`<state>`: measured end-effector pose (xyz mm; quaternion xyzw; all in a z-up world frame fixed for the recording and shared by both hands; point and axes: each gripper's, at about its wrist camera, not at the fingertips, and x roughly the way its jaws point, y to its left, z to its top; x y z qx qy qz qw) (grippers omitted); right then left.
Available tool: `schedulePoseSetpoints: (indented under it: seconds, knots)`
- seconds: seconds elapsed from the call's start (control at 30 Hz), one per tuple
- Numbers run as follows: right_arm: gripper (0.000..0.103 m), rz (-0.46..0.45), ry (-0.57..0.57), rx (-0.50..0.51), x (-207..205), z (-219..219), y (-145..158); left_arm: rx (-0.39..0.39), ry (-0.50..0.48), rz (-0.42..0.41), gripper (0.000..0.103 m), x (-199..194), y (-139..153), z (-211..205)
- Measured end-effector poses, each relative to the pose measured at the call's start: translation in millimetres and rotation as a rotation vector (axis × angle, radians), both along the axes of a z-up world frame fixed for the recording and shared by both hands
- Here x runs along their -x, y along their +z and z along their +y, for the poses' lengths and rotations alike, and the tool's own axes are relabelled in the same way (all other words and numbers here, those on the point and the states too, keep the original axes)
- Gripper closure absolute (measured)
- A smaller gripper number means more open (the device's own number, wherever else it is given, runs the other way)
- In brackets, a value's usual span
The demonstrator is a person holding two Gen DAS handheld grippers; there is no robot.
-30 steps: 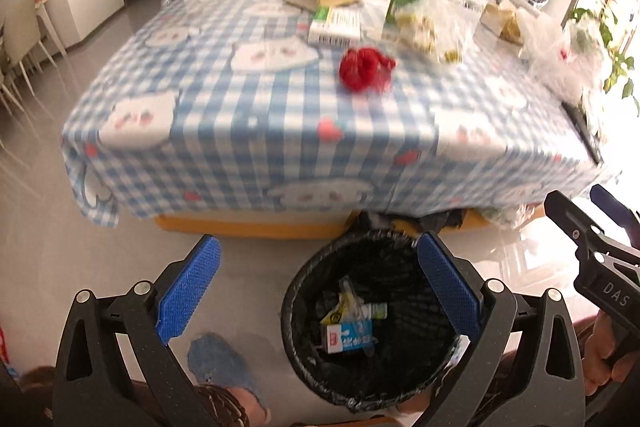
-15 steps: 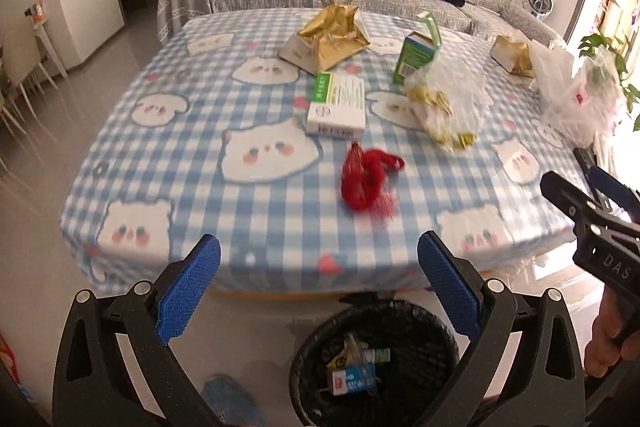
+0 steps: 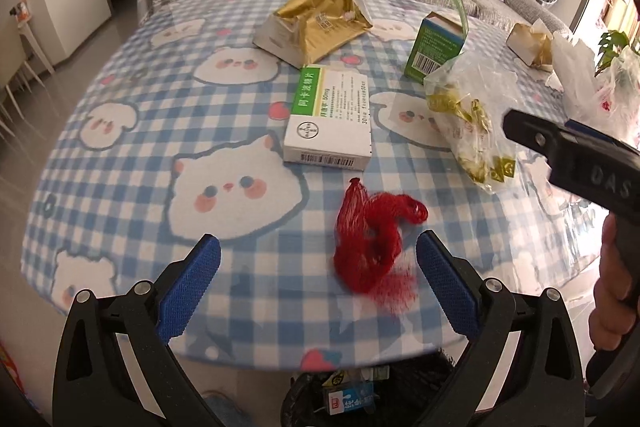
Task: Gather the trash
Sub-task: 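Raise both open tools from the bin back over the table, then grasp the red mesh net with the left tool while the right tool grasps the clear plastic bag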
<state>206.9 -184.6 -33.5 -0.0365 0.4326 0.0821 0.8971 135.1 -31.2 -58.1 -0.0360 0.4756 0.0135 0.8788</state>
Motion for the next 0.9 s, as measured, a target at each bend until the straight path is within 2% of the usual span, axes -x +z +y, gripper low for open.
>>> schedulePoseSetpoints:
  seconds: [0.17, 0.3, 0.4, 0.47, 0.5, 0.57, 0.63, 0.7, 0.73, 0.77, 0.9]
  knots:
    - [0.008, 0.037, -0.007, -0.019, -23.4, 4.7, -9.3, -0.024, -0.022, 0.002, 0.012, -15.7, -4.5, -9.9]
    - [0.008, 0.066, -0.008, -0.007, -36.2, 11.4, -21.0, -0.023, -0.034, 0.021, 0.023, -23.6, -9.7, -14.6]
    - [0.009, 0.08, -0.005, -0.002, -42.3, 14.4, -28.4, -0.028, -0.049, 0.028, 0.027, -27.0, -12.9, -19.2]
    - [0.009, 0.098, -0.003, -0.007, -44.8, 15.1, -32.4, -0.009, -0.057, 0.046, 0.034, -29.0, -16.7, -20.5]
    - [0.013, 0.106, 0.001, -0.011, -45.8, 15.1, -34.4, 0.005, -0.059, 0.057, 0.039, -30.2, -18.9, -20.3]
    - [0.019, 0.12, 0.002, -0.006, -47.1, 14.9, -37.0, 0.003, -0.058, 0.053, 0.044, -30.3, -19.9, -21.0]
    - [0.021, 0.126, -0.002, -0.018, -47.9, 13.2, -38.1, -0.007, -0.06, 0.051, 0.053, -29.8, -19.7, -23.1]
    - [0.028, 0.127, -0.007, -0.019, -48.0, 12.2, -38.4, -0.001, -0.06, 0.053, 0.067, -29.0, -19.1, -24.0]
    - [0.03, 0.129, -0.004, -0.022, -47.9, 11.8, -38.2, 0.004, -0.06, 0.054, 0.071, -28.6, -18.9, -24.5]
    - [0.033, 0.132, -0.001, -0.026, -47.3, 11.8, -38.1, 0.004, -0.061, 0.056, 0.08, -28.0, -18.8, -25.6]
    - [0.046, 0.134, 0.012, -0.012, -44.5, 14.8, -38.5, 0.024, -0.068, 0.059, 0.085, -27.3, -18.3, -26.6]
